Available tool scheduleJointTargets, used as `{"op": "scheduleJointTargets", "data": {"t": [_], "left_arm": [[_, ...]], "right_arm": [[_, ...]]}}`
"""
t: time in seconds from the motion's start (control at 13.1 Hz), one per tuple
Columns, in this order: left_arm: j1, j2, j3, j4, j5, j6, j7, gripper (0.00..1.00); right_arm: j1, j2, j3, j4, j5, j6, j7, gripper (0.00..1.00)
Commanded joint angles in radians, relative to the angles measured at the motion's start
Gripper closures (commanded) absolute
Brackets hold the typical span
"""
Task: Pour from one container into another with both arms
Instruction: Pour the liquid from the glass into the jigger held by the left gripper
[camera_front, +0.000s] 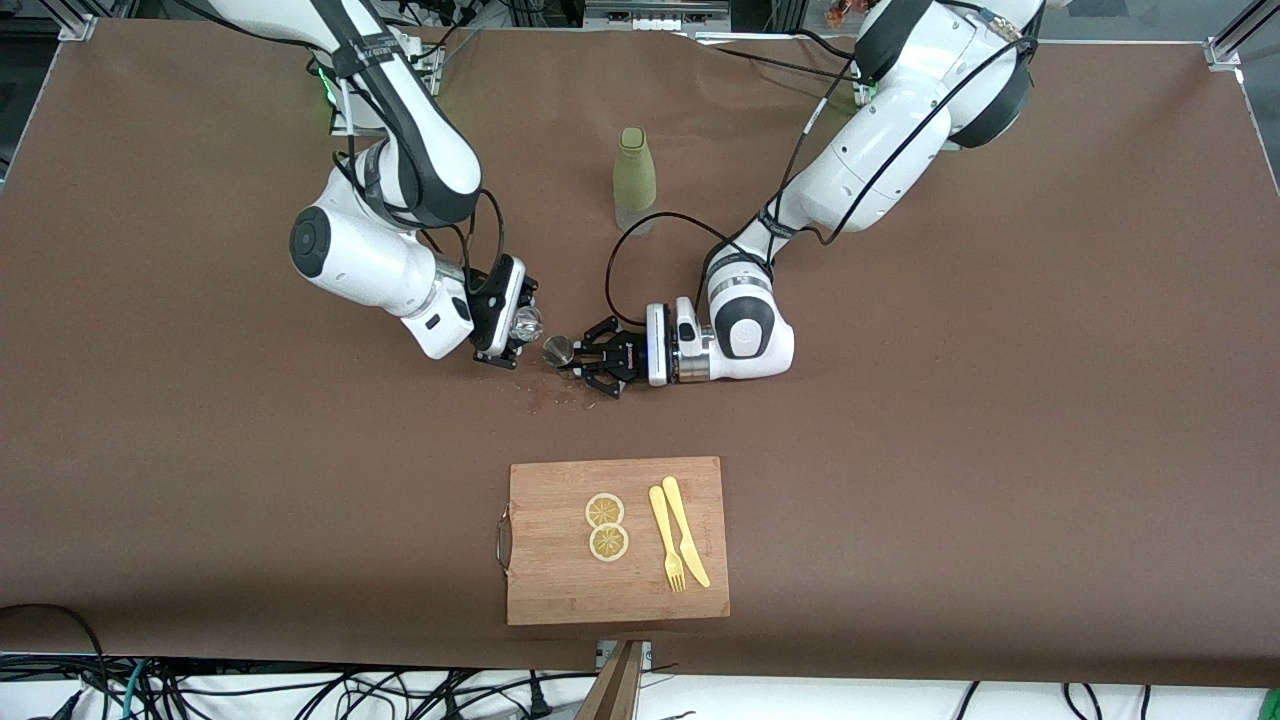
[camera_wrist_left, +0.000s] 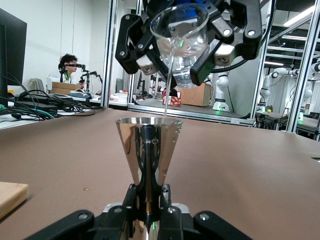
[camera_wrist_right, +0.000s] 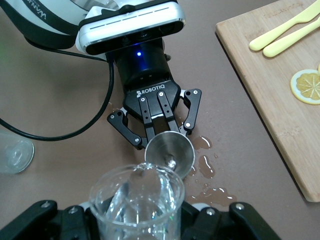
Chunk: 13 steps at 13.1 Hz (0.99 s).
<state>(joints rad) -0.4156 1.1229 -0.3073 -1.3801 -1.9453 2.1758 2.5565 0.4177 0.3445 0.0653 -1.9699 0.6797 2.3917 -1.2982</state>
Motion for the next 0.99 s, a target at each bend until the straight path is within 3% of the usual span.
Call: {"op": "scheduleJointTargets", "data": {"t": [0.0, 0.91], "left_arm": [[-0.017, 0.017, 0.002, 0.035, -0.043, 0.027, 0.057, 1.0], [-0.017, 0.018, 0.007, 0.035, -0.043, 0.027, 0.057, 1.0]], "right_arm": [[0.009, -0.022, 0.001, -0.009, -0.023, 0.011, 0.039, 0.74], [0.009, -0.01, 0.001, 0.026, -0.022, 0.007, 0.14, 0.74]]}}
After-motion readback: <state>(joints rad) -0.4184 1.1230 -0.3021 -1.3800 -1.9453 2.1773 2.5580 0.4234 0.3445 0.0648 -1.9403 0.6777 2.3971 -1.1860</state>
